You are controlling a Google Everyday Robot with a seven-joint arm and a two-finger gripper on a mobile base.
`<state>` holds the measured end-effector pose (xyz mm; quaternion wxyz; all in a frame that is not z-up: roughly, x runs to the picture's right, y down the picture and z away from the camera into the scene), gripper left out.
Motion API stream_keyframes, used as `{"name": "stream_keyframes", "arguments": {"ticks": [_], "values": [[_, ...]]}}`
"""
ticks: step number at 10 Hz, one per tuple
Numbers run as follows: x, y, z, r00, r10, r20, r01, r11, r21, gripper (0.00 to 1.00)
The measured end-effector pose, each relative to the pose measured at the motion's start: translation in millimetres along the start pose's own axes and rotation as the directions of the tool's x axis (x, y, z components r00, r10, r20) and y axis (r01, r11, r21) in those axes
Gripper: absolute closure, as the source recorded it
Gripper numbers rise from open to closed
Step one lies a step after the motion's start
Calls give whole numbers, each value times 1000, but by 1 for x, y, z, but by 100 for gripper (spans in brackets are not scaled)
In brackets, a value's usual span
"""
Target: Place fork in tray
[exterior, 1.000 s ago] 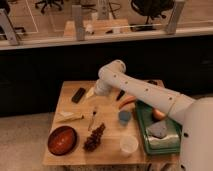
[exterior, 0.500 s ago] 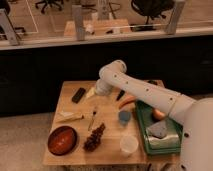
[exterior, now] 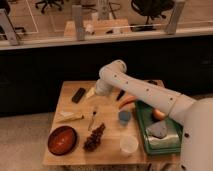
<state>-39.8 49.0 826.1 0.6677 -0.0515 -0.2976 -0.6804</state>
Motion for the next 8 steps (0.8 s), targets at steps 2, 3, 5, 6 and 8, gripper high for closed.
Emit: {"name": "stream_keyframes", "arguments": {"ticks": [2, 3, 5, 6, 8], "values": [[1, -2, 0, 1000, -4, -2, 4, 1000, 1, 20], [2, -5, -2, 1000, -10, -7, 10, 1000, -1, 20], [2, -7, -6, 1000, -16, -14, 15, 1000, -9, 20], [3, -7, -7, 1000, -18, -20, 18, 1000, -20, 20], [3, -8, -7, 999, -22, -32, 19, 997, -70, 20]]}}
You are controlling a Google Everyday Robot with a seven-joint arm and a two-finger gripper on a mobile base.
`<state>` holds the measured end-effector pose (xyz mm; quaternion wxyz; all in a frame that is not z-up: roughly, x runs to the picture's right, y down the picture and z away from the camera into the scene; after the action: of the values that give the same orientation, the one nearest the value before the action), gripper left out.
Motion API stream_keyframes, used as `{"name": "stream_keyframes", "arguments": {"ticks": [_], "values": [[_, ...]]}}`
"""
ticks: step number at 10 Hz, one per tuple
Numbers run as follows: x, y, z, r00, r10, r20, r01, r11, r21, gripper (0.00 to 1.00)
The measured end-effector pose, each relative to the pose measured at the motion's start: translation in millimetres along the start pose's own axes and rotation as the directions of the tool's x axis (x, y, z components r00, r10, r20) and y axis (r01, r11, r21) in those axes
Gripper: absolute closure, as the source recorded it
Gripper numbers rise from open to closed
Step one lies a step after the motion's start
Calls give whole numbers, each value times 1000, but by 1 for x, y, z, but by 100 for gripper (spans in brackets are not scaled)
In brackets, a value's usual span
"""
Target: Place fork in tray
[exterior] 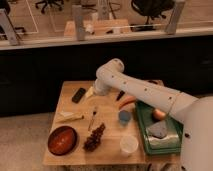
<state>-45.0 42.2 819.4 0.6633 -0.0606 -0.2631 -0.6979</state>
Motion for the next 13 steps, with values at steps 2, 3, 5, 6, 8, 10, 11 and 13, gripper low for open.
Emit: {"name": "stream_keyframes", "arguments": {"ticks": [2, 3, 5, 6, 8, 10, 11, 13], "values": [[-1, 5, 16, 1000, 9, 16, -8, 999, -40, 20], [-3, 9, 23, 1000, 15, 27, -14, 999, -46, 20], [-7, 10, 36, 998, 24, 58, -20, 998, -54, 20], [-9, 12, 39, 997, 27, 66, -24, 998, -58, 20], [-11, 16, 43, 996, 35, 78, -30, 998, -62, 20], [-14, 16, 51, 995, 34, 90, -28, 997, -65, 20], [-16, 17, 55, 995, 36, 98, -30, 997, -68, 20], [-17, 19, 62, 993, 39, 109, -31, 997, -70, 20]]}}
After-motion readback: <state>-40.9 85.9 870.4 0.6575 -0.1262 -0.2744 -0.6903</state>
